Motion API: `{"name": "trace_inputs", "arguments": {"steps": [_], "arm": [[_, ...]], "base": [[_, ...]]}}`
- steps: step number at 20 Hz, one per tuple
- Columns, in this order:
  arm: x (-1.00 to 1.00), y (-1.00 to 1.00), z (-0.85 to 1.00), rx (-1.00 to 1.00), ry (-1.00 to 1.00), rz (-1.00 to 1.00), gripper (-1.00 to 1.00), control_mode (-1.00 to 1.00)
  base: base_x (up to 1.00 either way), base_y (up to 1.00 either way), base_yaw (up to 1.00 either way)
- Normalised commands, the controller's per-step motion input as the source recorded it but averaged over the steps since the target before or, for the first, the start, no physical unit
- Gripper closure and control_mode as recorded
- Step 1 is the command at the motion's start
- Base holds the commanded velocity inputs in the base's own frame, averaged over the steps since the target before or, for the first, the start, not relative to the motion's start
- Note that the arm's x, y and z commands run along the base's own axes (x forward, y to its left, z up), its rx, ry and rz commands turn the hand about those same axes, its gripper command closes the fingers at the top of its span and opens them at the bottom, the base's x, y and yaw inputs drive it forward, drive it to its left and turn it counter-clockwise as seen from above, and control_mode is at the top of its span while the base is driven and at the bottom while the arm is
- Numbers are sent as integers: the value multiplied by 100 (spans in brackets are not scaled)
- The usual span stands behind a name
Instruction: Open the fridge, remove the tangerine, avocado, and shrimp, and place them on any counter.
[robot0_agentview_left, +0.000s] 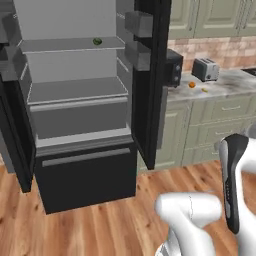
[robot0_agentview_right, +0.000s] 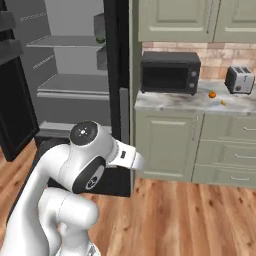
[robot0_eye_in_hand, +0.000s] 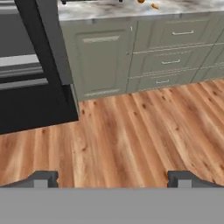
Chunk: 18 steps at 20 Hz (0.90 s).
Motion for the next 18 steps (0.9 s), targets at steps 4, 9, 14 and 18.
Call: {"name": "trace_inputs", "arguments": {"steps": [4,9,14,18], "arm": [[0,0,0,0,0,0,-100,100],[0,0,0,0,0,0,-100,100],[0,0,0,0,0,0,-100,100],[0,0,0,0,0,0,-100,100]], "base": [[-8,100,0],[44,100,0],[97,70,11],[100,19,22]]}}
